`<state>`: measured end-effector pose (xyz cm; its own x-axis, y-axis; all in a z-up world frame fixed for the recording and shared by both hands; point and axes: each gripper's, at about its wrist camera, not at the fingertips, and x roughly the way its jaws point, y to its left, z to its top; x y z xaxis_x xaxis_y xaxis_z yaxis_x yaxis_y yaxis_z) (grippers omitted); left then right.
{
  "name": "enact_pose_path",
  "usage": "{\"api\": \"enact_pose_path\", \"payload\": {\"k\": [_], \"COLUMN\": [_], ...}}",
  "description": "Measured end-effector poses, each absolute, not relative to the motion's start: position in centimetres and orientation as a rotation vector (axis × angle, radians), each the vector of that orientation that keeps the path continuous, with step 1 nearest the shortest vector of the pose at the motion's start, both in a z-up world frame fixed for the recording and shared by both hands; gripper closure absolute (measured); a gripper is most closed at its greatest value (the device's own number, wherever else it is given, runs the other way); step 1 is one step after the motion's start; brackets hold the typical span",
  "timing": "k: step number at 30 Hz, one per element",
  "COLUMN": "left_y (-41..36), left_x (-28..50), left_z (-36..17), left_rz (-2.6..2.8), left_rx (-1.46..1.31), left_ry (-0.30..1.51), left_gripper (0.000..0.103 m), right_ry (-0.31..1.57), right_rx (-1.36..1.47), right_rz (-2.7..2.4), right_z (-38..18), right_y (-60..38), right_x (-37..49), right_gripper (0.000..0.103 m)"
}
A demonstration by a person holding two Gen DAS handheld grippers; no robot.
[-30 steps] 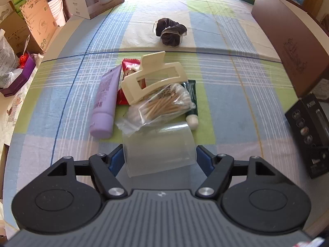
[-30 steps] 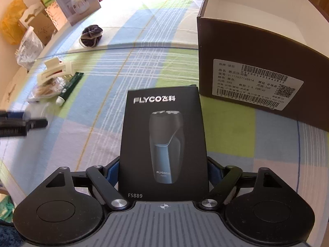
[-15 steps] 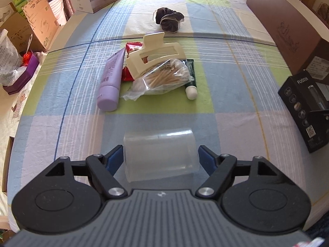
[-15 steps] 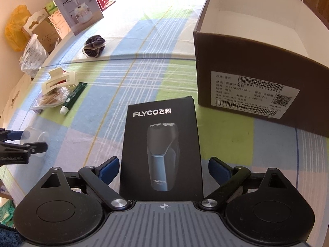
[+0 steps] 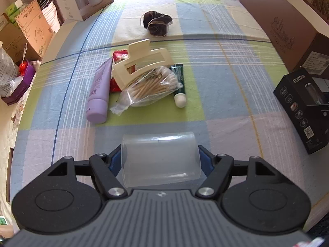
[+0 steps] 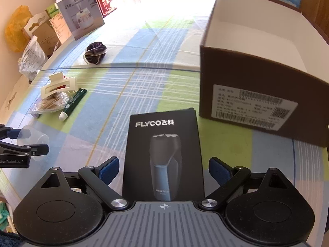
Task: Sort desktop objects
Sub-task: 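Carry the FLYCO box and clear container with both tools over the cardboard box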
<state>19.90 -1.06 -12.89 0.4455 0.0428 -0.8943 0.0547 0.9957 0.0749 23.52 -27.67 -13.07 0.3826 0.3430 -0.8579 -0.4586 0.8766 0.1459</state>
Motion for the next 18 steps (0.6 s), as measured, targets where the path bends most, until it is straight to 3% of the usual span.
{"api": "enact_pose_path", "payload": {"k": [8,10,11,18], "left_y": [-1.7,-1.7,-1.7,-2.3], "left_x": [20.0,20.1,20.2,20.4], "left_z": [-12.2,-12.0,-11.8,-10.6], "left_rz": [-0.017,-0.010,-0.007,-0.009], "left_rx": [0.108,0.107,0.104,0.101], "left_ry": [1.097,1.095,1.093,1.062], "left_gripper": [0.033,0.033,0.033,0.033], "right_ry": [1.059,1.055,1.051,1.058], "right_rx": [-0.192,-0.220,-0.240,-0.259], "right_rz": [0.515,0.516,0.511,0.546], "right_z": [-14.1,-14.6,-14.8,-14.9], "right_y": [-26.0,-25.7,-25.6,-26.2], "right_x": [24.0,24.0,23.9,23.4], "right_gripper": [0.012,0.017,0.026,0.027]}}
